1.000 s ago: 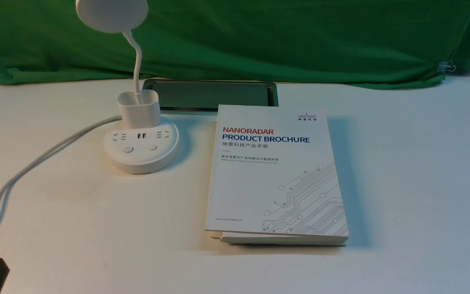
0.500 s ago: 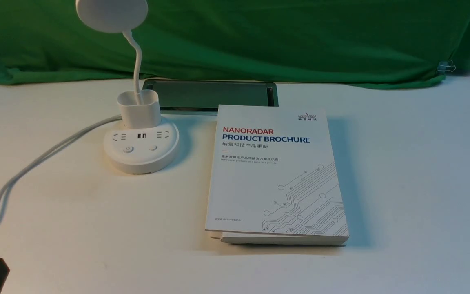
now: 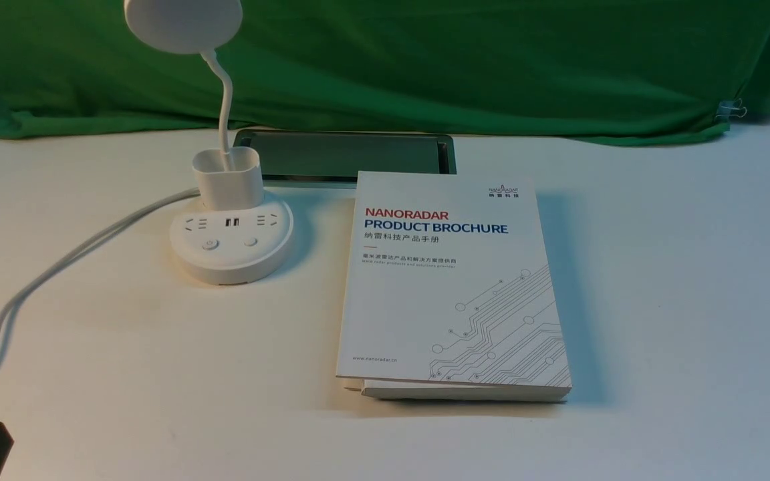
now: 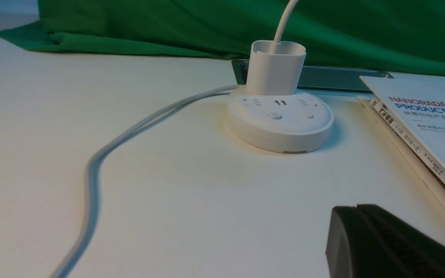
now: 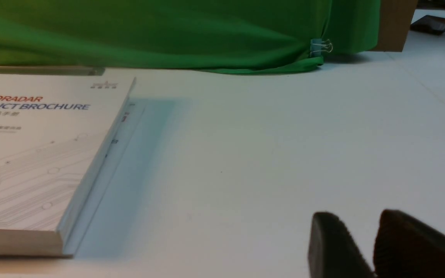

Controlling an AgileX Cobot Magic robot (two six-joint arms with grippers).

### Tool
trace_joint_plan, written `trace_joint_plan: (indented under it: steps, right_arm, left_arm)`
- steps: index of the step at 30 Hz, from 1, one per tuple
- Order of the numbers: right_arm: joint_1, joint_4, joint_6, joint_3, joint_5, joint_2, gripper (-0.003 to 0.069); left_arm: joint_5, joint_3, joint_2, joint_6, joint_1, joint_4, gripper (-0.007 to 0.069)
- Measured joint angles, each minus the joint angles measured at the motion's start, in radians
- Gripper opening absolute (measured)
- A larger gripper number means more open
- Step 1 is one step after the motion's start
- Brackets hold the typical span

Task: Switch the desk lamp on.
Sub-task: Use the left arm to press the button switch on the lamp holder

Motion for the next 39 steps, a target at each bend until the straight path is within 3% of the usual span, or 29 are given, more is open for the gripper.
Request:
trace_joint_plan:
  steps: [10, 24, 32, 34, 37, 38, 39]
  right_arm:
    - [0.0, 0.0, 0.0, 0.0, 0.0, 0.0, 0.0241]
    - [0.0, 0.0, 0.0, 0.0, 0.0, 0.0, 0.0241]
    - [0.0, 0.0, 0.0, 0.0, 0.0, 0.0, 0.0241]
    - [0.0, 0.0, 0.0, 0.0, 0.0, 0.0, 0.0241]
    - [0.0, 0.0, 0.0, 0.0, 0.0, 0.0, 0.0241]
    - [0.0, 0.0, 0.0, 0.0, 0.0, 0.0, 0.0241]
    - [0.0, 0.0, 0.0, 0.0, 0.0, 0.0, 0.0241]
  left_arm:
    - [-0.041, 0.0, 0.0, 0.0, 0.0, 0.017, 0.0021]
    - [-0.688, 0.0, 0.0, 0.0, 0.0, 0.047, 0.0021]
    - [-1.072, 0.0, 0.0, -0.187, 0.0, 0.09, 0.0021]
    - [-1.082, -0.009, 0.0, -0.19, 0.0, 0.094, 0.0021]
    - [-0.938, -0.106, -0.001, -0.193, 0.0, 0.097, 0.0021]
    - [-0.752, -0.218, 0.008, -0.179, 0.0, 0.097, 0.0021]
    - [-0.732, -0.229, 0.011, -0.175, 0.0, 0.097, 0.0021]
